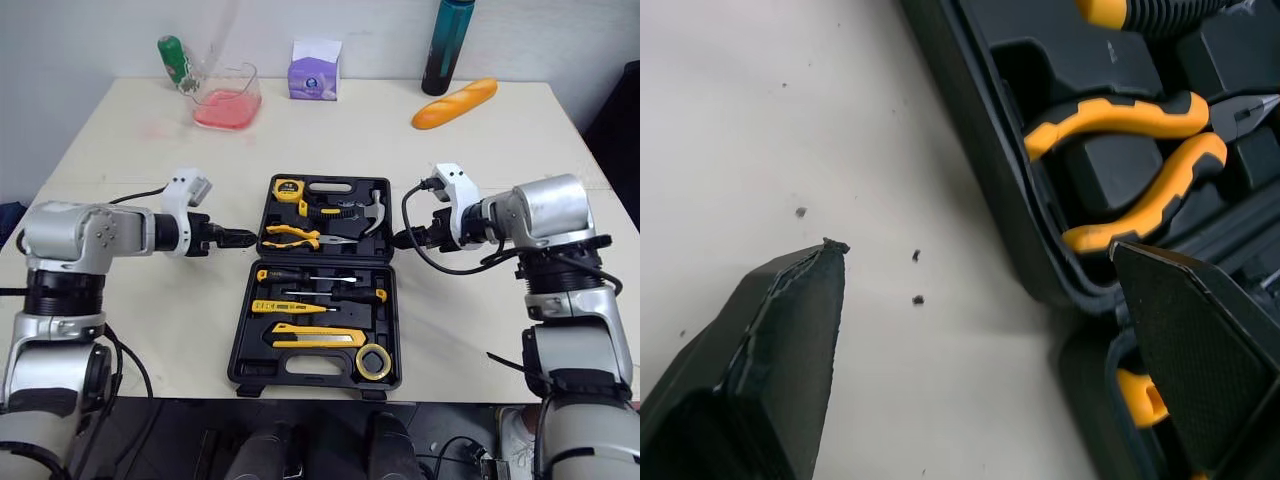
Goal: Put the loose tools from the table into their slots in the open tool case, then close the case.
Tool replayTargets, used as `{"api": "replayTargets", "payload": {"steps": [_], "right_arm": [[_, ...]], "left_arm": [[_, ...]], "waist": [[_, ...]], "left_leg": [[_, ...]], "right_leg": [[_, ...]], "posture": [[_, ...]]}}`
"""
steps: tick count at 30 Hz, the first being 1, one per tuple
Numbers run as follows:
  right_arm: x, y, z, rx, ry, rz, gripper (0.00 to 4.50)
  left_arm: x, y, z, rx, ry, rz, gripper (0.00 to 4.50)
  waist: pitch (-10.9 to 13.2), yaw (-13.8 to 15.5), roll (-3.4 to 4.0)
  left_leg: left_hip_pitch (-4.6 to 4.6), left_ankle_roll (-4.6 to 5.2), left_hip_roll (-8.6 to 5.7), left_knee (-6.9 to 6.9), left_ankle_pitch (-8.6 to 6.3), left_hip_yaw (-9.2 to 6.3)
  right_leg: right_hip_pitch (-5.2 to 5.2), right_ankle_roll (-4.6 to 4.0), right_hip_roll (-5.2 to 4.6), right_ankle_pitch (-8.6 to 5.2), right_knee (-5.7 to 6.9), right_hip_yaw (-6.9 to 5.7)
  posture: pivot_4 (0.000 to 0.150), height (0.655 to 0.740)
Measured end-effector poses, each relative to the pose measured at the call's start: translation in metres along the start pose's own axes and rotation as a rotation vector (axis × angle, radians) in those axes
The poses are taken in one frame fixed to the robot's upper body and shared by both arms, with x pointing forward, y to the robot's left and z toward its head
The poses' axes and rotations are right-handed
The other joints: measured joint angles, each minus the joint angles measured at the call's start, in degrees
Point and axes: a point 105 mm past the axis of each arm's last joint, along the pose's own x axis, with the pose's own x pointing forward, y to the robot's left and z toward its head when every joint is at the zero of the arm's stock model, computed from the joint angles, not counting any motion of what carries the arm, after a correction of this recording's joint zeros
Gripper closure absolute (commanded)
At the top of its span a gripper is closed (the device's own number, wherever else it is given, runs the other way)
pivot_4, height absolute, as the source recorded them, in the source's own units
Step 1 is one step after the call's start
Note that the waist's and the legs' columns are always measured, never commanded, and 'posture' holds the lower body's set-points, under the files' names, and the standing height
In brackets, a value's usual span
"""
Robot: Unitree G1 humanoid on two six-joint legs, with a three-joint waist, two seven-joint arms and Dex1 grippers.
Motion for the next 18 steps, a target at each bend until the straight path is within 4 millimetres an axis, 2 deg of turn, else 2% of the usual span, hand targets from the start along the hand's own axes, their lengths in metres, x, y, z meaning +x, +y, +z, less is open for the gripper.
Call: {"api": "replayTargets", "payload": {"steps": [4, 11, 15, 18], "right_arm": [[0.009, 0.010, 0.003, -0.003, 0.008, 0.007, 0.08], [0.013, 0.006, 0.002, 0.022, 0.013, -0.030, 0.08], [0.018, 0.006, 0.000, 0.033, 0.017, -0.037, 0.08], [0.022, 0.011, 0.004, 0.029, 0.012, -0.033, 0.08]], "left_arm": [[0.015, -0.004, 0.002, -0.009, -0.009, -0.010, 0.04], [0.021, 0.010, -0.002, -0.039, -0.014, 0.053, 0.04], [0.023, 0.009, -0.002, -0.034, -0.009, 0.046, 0.04], [0.032, 0.006, 0.003, -0.033, -0.027, 0.039, 0.04]], "waist": [[0.0, -0.1, 0.00], [0.0, -0.3, 0.00], [0.0, -0.2, -0.01], [0.0, -0.2, 0.00]], "left_leg": [[0.01, -0.02, 0.02, 0.09, 0.06, 0.08], [-0.04, -0.02, 0.01, 0.09, 0.07, 0.11], [-0.05, -0.02, 0.00, 0.09, 0.07, 0.14], [-0.05, -0.02, 0.00, 0.11, 0.07, 0.14]], "right_leg": [[-0.01, 0.00, 0.00, 0.00, 0.14, 0.06], [-0.31, 0.00, 0.00, 0.00, 0.31, 0.32], [-0.33, 0.00, 0.00, 0.00, 0.33, 0.34], [-0.33, 0.00, 0.00, 0.00, 0.36, 0.35]], "posture": [[0.150, 0.7400], [0.150, 0.7400], [0.150, 0.7400], [0.150, 0.7400]]}}
